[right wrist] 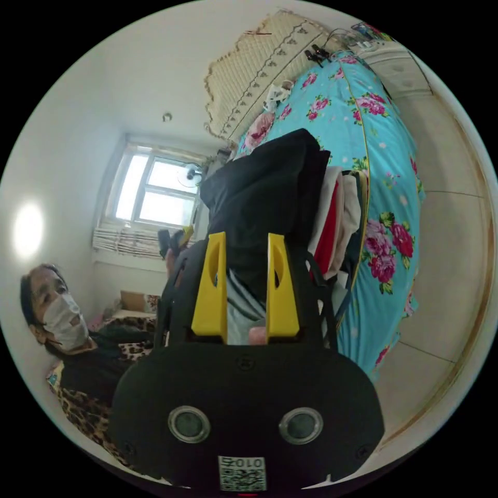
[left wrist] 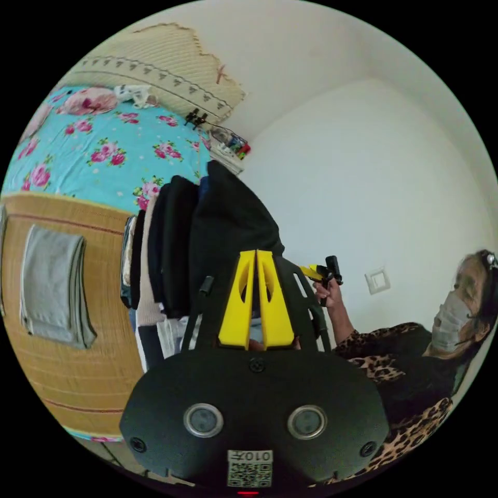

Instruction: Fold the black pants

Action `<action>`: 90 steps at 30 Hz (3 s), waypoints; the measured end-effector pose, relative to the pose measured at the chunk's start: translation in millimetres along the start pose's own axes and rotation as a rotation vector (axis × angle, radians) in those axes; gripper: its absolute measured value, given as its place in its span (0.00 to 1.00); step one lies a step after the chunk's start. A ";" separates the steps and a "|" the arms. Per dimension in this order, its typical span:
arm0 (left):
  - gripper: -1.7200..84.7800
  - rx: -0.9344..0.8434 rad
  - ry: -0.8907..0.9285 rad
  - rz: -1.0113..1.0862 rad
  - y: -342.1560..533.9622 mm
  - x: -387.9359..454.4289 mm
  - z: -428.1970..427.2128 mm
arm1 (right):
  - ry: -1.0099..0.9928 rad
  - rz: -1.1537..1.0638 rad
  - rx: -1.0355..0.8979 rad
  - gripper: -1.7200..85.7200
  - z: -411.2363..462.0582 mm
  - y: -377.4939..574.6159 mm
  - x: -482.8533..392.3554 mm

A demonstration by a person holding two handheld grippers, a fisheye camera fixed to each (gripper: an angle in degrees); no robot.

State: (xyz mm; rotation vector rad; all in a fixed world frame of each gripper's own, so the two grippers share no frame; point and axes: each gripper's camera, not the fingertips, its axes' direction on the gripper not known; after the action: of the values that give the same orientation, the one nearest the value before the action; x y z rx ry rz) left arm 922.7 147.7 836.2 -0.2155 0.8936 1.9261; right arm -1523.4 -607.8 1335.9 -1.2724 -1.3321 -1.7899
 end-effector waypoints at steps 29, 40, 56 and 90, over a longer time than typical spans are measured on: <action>0.02 -0.059 0.035 -0.154 -39.4 -28.6 103.6 | -0.215 0.308 0.110 0.18 8.2 67.1 74.6; 0.02 -0.175 0.013 -0.178 -34.7 -32.2 87.8 | -0.120 0.230 0.006 0.07 15.3 84.2 64.5; 0.02 -0.267 0.100 -0.075 11.4 -14.0 92.4 | -0.020 0.161 0.126 0.15 14.6 -8.0 73.1; 0.02 -0.078 -0.115 -0.071 -98.4 -33.1 103.4 | 0.043 0.009 -0.079 0.07 50.5 44.1 52.7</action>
State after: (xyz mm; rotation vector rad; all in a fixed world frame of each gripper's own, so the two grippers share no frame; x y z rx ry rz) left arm 1043.5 219.4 877.9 -0.1786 0.7267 1.8890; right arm -1488.5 -570.9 1404.3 -1.2721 -1.2415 -1.8695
